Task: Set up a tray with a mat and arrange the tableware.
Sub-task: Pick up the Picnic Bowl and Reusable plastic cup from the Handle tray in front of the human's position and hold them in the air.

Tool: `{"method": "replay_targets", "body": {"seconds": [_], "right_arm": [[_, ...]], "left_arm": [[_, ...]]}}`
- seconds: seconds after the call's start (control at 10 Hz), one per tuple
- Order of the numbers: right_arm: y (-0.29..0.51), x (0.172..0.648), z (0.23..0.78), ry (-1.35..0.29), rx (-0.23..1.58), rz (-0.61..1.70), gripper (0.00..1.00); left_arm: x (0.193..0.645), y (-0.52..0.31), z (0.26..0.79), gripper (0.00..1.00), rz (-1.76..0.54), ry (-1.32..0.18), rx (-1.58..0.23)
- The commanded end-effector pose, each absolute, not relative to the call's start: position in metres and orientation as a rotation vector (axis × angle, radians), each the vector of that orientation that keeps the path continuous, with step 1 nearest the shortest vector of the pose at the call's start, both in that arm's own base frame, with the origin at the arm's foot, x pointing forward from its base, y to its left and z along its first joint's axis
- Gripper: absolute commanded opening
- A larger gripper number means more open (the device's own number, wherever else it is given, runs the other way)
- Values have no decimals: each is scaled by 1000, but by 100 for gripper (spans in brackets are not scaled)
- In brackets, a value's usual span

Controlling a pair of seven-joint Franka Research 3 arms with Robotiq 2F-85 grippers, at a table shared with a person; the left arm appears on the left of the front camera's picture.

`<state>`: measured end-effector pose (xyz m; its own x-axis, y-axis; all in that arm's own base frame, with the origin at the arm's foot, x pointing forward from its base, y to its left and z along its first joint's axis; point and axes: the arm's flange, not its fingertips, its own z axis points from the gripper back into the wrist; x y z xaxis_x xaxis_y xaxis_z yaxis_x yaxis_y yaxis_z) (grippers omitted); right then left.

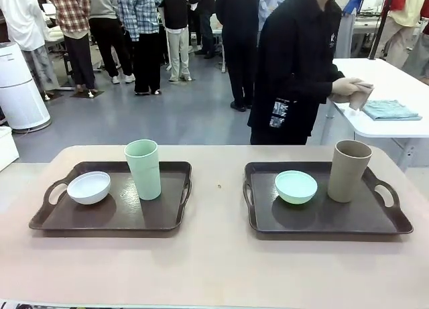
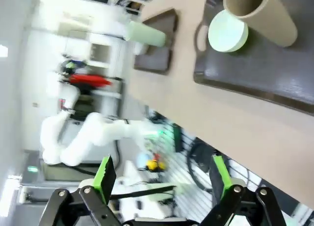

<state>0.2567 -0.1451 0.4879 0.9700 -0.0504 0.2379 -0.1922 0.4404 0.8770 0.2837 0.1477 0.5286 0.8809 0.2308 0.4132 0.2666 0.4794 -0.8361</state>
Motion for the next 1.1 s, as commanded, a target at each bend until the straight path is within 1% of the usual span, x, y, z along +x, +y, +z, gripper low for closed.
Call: {"method": "replay_targets", "body": {"seconds": [0.0, 0.1, 1.0], "right_arm": [[-211, 287, 445, -130, 1821, -261, 100], [-145, 257, 488, -243, 1114, 89, 100], [-145, 257, 488, -243, 1114, 89, 100]], "left_arm": [[304, 181, 497, 100, 314, -437, -1737], [284, 148, 529, 100, -23, -518, -1084], [284, 148, 529, 100, -23, -518, -1084]]}}
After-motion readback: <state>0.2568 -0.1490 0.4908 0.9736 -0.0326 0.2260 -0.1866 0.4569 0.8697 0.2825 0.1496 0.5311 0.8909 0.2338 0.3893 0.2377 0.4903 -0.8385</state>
